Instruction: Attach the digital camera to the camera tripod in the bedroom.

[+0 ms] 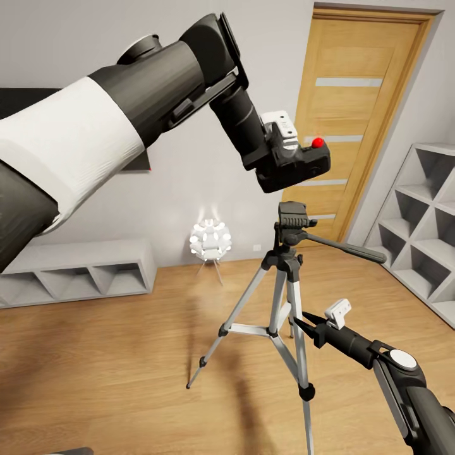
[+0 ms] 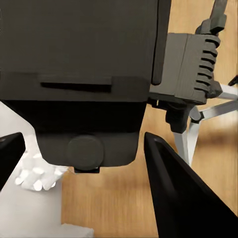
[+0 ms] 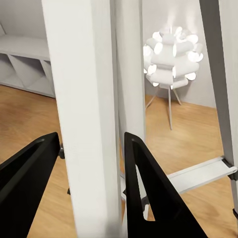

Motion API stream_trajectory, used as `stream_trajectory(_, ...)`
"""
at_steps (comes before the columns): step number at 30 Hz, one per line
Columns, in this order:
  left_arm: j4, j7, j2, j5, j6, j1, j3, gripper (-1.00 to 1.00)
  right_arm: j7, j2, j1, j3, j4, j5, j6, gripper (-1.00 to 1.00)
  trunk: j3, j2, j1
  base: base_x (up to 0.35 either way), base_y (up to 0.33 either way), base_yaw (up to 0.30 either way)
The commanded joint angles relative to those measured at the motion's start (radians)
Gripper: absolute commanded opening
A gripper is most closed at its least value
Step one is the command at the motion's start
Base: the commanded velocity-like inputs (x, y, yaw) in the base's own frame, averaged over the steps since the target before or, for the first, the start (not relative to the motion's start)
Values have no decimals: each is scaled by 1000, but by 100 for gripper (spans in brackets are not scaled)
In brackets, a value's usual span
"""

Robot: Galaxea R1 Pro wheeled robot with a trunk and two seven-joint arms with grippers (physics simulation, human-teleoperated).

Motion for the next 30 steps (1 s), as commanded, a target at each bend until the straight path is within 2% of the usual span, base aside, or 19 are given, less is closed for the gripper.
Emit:
stream_trajectory(1,3,-3,0,4,3,-1,-5,-100,6,0,0,1,7,23,10,-100,-2,-1,0,0,0,0)
stream_trajectory(2,4,-5,0,0,1,0,-6,-100,6,0,0,1,7,23,10,-100,-2,-1,0,0,0,0)
stream_trajectory(4,2,-19,-4,-49,6,6,-12,-100,6,0,0,1,7,23,10,-100,-2,-1,0,0,0,0)
stream_trajectory(9,-5,-60,-8,-85,27,52,-16,-100,6,0,0,1,8,24,10,-100,-2,-1,0,0,0,0)
stream_trajectory(12,-5,-69,-9,-90,30,74,-16,-100,6,0,0,1,8,24,10,-100,-2,-1,0,0,0,0)
stream_trajectory(17,-6,-88,-10,-93,30,75,-15,-100,6,1,0,2,8,25,10,-100,-2,-1,0,0,0,0)
stream_trajectory(26,-6,-136,-11,-80,30,4,-15,-100,5,1,0,2,8,26,10,-100,-2,-1,0,0,0,0)
stream_trajectory(30,2,-146,-11,-79,28,-5,-15,-100,6,1,0,2,8,25,10,-100,-2,-1,0,0,0,0)
